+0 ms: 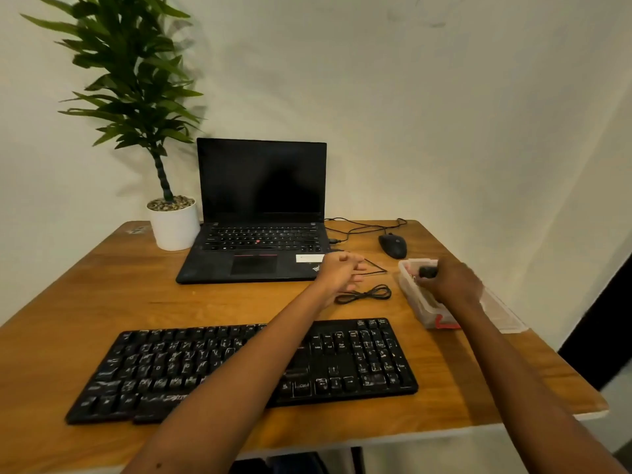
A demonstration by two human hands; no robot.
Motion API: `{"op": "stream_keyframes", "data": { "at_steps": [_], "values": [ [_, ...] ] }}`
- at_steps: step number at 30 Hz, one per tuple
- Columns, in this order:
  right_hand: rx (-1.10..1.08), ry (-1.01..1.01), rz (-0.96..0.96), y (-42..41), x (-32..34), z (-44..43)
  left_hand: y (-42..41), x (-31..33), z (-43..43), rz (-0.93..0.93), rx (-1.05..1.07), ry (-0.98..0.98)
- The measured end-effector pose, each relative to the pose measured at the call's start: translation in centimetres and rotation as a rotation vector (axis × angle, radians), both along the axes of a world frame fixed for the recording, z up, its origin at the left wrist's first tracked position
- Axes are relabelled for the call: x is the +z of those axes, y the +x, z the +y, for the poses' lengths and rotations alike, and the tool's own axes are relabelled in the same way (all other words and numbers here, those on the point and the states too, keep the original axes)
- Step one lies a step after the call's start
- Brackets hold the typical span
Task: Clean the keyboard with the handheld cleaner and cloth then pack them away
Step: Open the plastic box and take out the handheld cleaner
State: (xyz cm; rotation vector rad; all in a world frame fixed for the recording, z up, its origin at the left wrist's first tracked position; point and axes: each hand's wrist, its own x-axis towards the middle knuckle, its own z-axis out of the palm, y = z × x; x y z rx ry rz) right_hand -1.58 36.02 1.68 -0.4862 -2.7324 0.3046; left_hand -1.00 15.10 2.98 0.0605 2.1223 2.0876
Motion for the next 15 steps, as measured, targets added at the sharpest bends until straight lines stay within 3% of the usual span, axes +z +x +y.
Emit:
{"op": "stream_keyframes", "data": {
  "at_steps": [3,7,12,15],
  "values": [
    [-0.006,0.000,0.219,1.3,2.0,-0.3,0.9,0.7,-2.4,0.019,0.009,-0.001],
    [0.292,-0.390,0.361,4.7,5.2,-3.7,3.0,2.2,-5.4,0.020,-0.024,0.009],
    [0.700,-0.718,0.168,10.3,6.2,-10.7,7.9,3.7,-9.0,-0.062,-0.094,0.069],
    [0.836,-0.679,0.068,13.0,5.7,-14.3,11.0,3.1,-11.2,-0.074,-0.121,0.070]
  ]
}}
